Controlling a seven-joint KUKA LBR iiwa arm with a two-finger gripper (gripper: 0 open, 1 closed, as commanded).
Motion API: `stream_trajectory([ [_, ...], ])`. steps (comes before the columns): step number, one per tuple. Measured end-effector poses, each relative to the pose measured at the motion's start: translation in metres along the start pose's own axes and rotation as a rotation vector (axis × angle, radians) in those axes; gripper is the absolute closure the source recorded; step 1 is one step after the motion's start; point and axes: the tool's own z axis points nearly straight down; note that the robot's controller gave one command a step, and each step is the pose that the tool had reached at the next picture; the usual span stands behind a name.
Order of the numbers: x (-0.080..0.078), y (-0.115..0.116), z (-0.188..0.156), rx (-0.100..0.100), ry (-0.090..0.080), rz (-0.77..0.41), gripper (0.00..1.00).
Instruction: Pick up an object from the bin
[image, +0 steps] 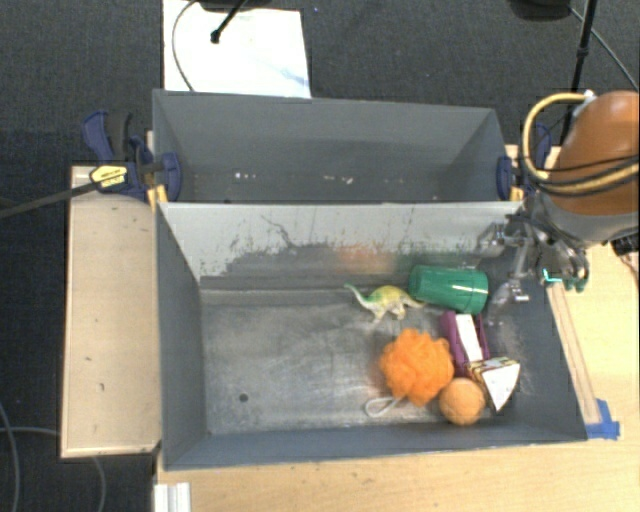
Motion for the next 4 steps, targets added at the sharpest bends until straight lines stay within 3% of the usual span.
stream_trajectory([
  [1,-0.002,0.0,-0.004,0.002,-0.008,-0.003,0.0],
  [2,-0.017,0.012,0.086,0.004,-0.061,-0.059,1.0],
  [3,-0.017,0.012,0.086,0.005,-0.061,-0.061,1.0],
  [4,-0.009,0.011,0.085,0.001,-0.033,-0.062,1.0],
])
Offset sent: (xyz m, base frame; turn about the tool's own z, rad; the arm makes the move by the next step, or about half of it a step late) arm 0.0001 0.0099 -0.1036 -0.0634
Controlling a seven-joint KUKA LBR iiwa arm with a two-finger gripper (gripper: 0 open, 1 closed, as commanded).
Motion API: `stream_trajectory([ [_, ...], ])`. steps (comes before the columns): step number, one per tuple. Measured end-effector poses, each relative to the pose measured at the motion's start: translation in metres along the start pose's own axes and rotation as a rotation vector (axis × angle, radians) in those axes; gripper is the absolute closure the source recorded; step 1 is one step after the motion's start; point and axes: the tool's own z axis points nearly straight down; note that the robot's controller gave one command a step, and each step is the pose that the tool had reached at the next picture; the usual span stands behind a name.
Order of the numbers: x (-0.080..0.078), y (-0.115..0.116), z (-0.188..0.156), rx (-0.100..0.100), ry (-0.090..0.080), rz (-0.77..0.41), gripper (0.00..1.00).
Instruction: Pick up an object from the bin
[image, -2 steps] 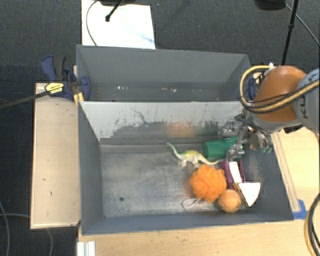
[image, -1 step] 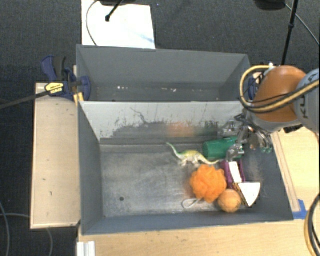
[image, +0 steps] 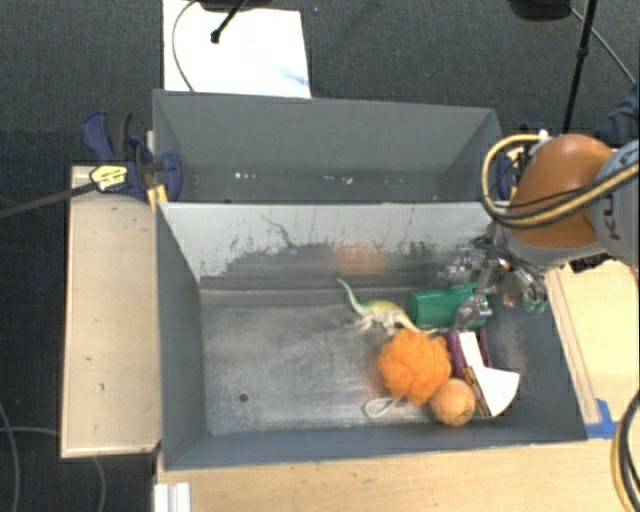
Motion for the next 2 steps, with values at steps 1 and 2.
stream_trajectory([
  [1,0.015,0.021,-0.05,-0.003,0.031,-0.025,1.0],
  [2,0.027,0.033,-0.119,-0.002,0.031,-0.032,1.0],
])
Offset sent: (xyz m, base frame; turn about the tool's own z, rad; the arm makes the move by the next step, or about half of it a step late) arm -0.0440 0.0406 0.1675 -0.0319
